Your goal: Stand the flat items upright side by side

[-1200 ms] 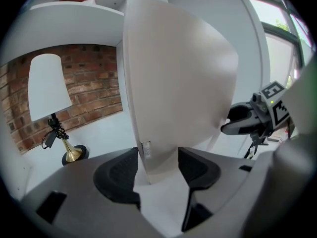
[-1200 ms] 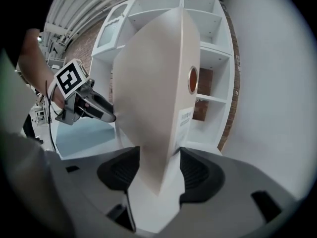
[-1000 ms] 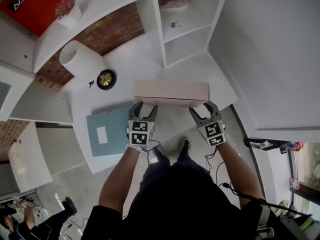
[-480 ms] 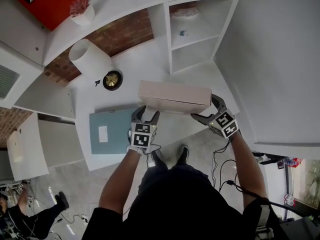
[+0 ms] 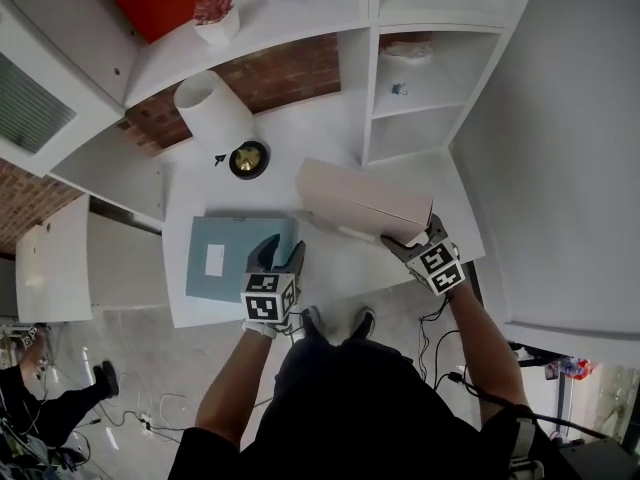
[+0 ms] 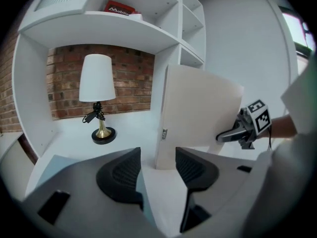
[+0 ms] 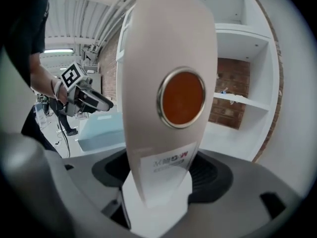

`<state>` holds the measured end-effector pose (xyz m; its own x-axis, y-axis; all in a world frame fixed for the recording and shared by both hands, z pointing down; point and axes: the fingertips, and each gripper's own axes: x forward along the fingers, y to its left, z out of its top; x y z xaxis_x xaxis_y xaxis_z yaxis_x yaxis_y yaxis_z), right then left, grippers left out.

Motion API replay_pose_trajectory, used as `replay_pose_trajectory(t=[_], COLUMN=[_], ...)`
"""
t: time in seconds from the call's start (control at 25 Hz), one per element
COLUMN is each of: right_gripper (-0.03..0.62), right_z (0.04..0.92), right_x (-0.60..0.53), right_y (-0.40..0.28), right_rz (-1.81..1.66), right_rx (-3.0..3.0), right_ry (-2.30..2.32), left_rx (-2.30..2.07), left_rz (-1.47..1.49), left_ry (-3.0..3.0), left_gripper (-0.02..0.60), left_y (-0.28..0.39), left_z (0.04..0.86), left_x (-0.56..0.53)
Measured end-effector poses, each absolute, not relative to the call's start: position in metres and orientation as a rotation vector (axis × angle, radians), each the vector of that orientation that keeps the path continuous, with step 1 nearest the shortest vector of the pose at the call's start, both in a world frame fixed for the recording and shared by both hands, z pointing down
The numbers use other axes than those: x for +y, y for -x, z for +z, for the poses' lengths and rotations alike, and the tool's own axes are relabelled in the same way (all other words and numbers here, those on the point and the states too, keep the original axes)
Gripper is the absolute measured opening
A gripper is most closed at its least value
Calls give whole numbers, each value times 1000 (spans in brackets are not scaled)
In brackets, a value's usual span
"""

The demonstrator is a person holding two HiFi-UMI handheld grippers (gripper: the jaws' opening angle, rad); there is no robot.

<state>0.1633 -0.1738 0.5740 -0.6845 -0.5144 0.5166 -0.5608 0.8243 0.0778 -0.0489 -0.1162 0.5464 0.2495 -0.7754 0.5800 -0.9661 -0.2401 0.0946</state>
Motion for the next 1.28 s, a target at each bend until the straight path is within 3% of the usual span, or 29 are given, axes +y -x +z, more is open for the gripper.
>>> replay_pose_trajectory(t=[0.68, 1.28], right_gripper=[347, 345], right_z=[577, 581], right_x=[-211, -268], right_y=[-142, -113], right_rz=[290, 440], right_rx=[-2247, -1939], right_ry=[-1303, -1753], left_rx=[-1454, -1363], left_rz=[459, 412], left_ry=[-2138, -2199], left_gripper=[209, 204], left_y=[67, 147], left_z=[525, 509], left_x=[-101, -108])
